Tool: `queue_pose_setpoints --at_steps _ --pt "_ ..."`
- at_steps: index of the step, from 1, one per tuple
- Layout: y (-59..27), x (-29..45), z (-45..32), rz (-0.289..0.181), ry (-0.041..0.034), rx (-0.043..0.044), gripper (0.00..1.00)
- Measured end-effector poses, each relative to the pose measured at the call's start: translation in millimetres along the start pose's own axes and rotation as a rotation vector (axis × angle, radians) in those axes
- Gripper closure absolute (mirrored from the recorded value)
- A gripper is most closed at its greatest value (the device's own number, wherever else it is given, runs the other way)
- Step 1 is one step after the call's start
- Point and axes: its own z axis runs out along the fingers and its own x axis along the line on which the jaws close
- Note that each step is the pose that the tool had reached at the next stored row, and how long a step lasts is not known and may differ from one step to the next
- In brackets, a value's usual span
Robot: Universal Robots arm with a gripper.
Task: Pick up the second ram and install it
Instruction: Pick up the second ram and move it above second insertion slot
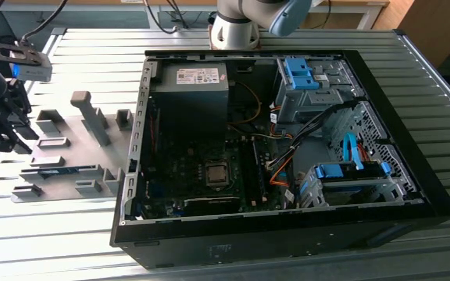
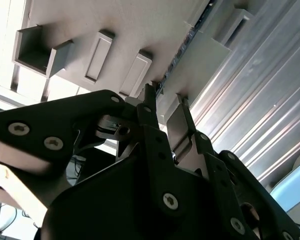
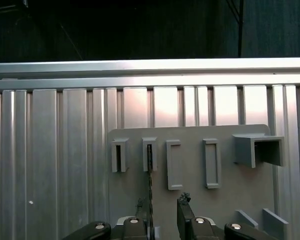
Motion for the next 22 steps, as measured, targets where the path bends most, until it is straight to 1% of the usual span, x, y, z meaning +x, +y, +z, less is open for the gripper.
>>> queue_pose_setpoints --at_steps 4,14,20,22 --pt "-1.5 0.3 7.1 0.000 0.0001 0.0010 0.63" --pt "-1.6 0.4 8.1 0.000 0.0000 0.0011 0.63" --pt "-1.7 2.6 12.7 0.000 0.0001 0.0010 0.63" --pt "-1.9 2.7 15.4 0.000 0.0000 0.0010 0.63"
